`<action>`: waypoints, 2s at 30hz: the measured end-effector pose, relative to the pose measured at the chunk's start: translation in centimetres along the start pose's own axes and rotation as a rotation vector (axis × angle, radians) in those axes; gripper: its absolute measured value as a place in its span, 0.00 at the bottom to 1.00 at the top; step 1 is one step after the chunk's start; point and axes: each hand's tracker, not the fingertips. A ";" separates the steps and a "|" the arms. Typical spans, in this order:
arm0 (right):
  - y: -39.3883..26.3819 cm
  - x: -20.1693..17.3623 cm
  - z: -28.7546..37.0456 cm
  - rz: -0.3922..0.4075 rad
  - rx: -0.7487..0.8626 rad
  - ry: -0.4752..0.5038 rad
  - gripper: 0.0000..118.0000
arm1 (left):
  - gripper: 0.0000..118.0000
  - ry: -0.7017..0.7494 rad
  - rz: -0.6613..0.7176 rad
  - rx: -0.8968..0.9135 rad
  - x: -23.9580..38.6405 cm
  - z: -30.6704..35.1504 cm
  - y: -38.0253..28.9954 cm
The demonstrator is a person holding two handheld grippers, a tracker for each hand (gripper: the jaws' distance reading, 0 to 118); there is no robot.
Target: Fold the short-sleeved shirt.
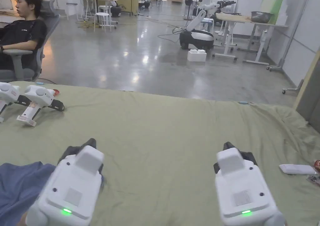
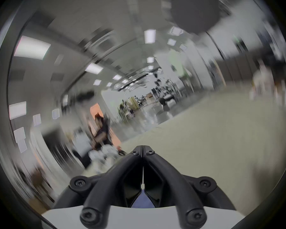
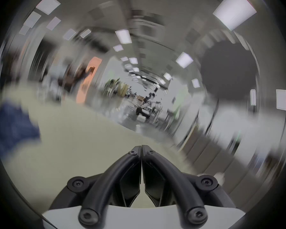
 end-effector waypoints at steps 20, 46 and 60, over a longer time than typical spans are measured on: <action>-3.7 1.9 1.4 -0.914 -0.188 0.000 0.00 | 0.00 -0.067 1.039 0.028 -4.6 0.2 -2.2; -2.3 -2.3 0.6 -0.804 -0.174 0.134 0.00 | 0.00 -0.198 0.807 -0.630 -12.7 -0.8 -17.0; -1.9 -5.6 0.1 -0.746 -0.219 0.234 0.00 | 0.61 -0.301 0.781 -0.955 -7.5 -5.2 -27.6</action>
